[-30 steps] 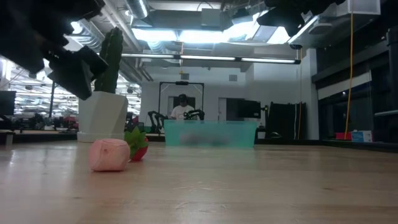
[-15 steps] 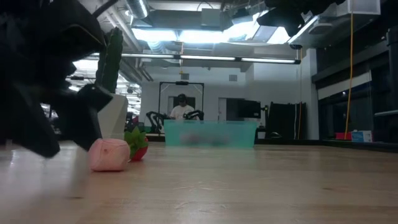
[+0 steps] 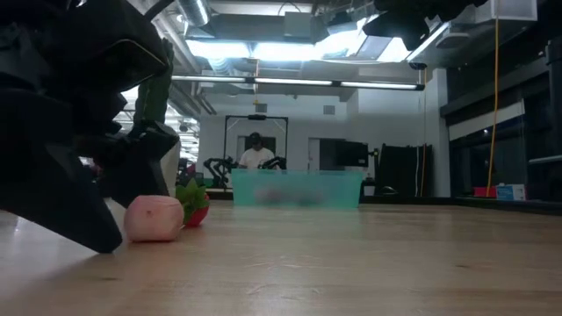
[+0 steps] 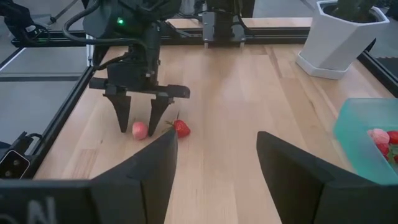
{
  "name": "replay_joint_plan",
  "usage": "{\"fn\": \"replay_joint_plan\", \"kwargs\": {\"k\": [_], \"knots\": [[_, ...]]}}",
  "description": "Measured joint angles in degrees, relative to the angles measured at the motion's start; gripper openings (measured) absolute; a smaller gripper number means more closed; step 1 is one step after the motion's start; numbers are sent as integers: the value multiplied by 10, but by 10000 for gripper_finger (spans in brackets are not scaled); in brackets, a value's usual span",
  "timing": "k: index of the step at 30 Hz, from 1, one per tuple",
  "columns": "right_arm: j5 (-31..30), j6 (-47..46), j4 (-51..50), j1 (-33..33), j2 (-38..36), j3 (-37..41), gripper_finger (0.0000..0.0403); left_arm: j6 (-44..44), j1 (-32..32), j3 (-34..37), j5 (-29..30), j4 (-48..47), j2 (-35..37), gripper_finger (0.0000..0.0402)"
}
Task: Pick and placing Produce into tupperware
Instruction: Put the peach into the container
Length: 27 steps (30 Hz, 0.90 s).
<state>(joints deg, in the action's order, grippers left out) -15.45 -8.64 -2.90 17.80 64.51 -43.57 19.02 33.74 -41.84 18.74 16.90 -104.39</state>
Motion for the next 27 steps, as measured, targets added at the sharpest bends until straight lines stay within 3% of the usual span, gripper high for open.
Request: {"fn": "replay_joint_plan", "kwargs": {"k": [11,19,27], "knots": [[0,-2,0,0,0,0,222,23,-2,-3,34,2,-1,252],[0,-1,0,0,0,0,222,29,-3,-3,11,2,-1,248],[0,-1,0,0,0,0,222,34,-9,-3,7,3,-1,219]]}}
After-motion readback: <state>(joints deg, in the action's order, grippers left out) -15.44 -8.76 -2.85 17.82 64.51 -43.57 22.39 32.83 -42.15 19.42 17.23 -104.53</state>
